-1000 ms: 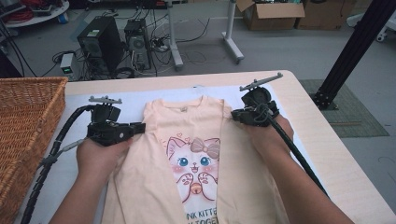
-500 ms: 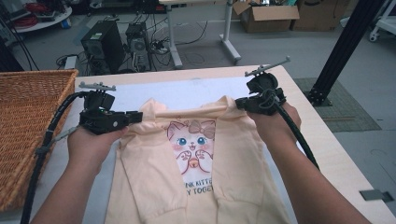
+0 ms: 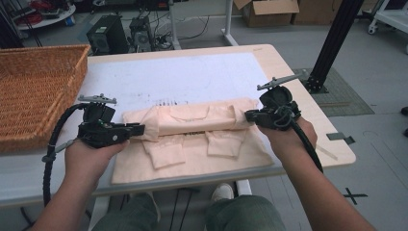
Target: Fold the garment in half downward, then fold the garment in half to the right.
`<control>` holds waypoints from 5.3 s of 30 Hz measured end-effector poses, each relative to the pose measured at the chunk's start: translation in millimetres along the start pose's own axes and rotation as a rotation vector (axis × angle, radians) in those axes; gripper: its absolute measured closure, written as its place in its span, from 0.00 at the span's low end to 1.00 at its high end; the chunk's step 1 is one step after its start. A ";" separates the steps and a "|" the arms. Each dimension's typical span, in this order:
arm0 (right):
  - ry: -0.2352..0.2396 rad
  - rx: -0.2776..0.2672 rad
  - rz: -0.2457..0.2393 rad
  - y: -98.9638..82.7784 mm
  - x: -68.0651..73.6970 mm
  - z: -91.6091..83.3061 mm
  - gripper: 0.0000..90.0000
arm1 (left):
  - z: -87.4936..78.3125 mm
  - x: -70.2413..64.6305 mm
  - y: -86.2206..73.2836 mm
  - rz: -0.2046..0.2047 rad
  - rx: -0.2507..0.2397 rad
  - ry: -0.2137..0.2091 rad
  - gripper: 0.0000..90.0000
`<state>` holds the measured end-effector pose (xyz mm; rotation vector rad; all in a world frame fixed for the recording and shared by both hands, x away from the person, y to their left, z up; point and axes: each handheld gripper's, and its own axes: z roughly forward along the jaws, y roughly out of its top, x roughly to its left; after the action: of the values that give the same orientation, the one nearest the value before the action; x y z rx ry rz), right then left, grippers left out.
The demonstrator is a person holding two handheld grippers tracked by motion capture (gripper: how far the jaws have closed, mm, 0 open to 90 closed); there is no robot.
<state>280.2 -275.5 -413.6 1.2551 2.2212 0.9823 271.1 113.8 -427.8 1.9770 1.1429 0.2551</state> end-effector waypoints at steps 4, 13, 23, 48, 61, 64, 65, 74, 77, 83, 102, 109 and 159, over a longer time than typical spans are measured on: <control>-0.018 -0.045 0.031 -4.8 -5.6 -11.0 0.64 | -13.1 -3.9 1.5 0.009 -0.051 0.023 0.44; -0.040 -0.020 0.097 19.8 -51.9 20.7 0.46 | 2.0 36.4 32.8 -0.036 -0.051 0.088 0.37; 0.120 0.063 0.074 24.3 -62.8 66.3 0.87 | 38.0 65.9 29.7 -0.088 0.007 0.081 0.75; 0.113 -0.044 0.045 85.5 -56.5 74.3 0.56 | 30.4 79.1 81.6 -0.091 -0.144 0.114 0.47; 0.233 0.088 0.019 84.6 -38.9 107.3 0.80 | 78.8 66.6 91.0 -0.037 0.029 0.027 0.71; 0.263 0.077 0.013 80.6 -42.6 110.1 0.96 | 79.1 68.0 89.9 -0.006 0.034 0.023 0.95; 0.267 0.067 0.013 79.5 -43.0 108.4 0.97 | 77.8 67.6 89.8 -0.001 0.028 0.014 0.96; 0.273 -0.084 -0.034 57.4 -33.6 71.7 0.97 | 33.4 46.3 71.5 0.005 -0.087 -0.041 0.97; 0.274 -0.126 -0.060 43.4 -26.2 50.6 0.97 | 13.2 33.5 53.8 -0.002 -0.129 -0.055 0.97; 0.279 -0.172 -0.114 6.2 -9.1 11.3 0.92 | -13.1 8.4 12.8 -0.003 -0.162 -0.041 0.89; 0.203 -0.264 -0.078 38.1 -42.3 2.3 0.40 | -22.2 21.8 48.3 -0.021 -0.202 0.025 0.34; 0.195 -0.270 -0.066 55.6 -54.3 12.8 0.28 | -23.9 31.9 53.5 -0.021 -0.210 0.043 0.29; 0.443 -0.022 -0.361 193.6 145.9 195.0 0.26 | -39.7 28.4 -61.3 -0.254 -0.121 0.093 0.32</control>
<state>440.7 -9.3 -401.5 0.6276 2.6315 1.2159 227.6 173.8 -453.3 1.7093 1.3911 0.2778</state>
